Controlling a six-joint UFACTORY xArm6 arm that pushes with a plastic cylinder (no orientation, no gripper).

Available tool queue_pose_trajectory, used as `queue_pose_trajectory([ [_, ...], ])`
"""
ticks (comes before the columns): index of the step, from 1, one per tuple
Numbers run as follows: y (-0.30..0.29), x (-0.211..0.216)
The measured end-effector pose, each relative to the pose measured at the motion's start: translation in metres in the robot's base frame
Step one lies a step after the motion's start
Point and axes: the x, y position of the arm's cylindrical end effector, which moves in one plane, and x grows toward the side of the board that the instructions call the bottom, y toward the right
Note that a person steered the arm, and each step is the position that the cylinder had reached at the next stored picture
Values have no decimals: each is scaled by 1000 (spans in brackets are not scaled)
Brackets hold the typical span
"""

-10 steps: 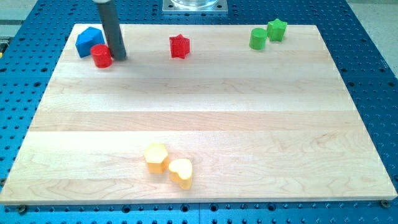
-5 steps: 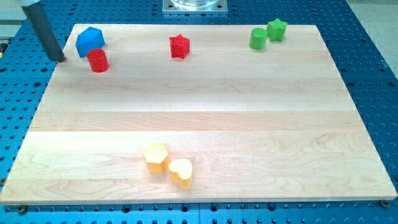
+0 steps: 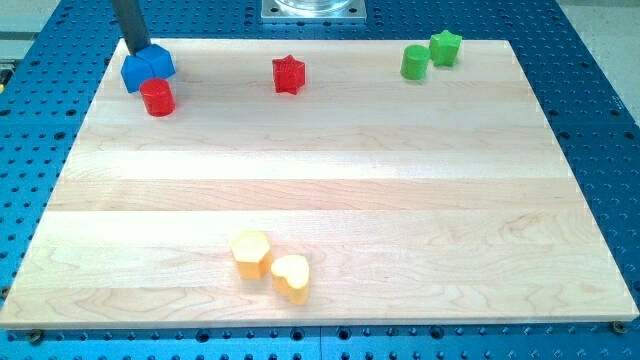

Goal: Move the red circle diagonal to the blue cube

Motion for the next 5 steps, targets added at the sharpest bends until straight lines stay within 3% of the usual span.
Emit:
queue_pose_trajectory([
  [1, 45, 39],
  [2, 54, 48],
  [3, 29, 63],
  [4, 33, 122],
  [5, 92, 145],
])
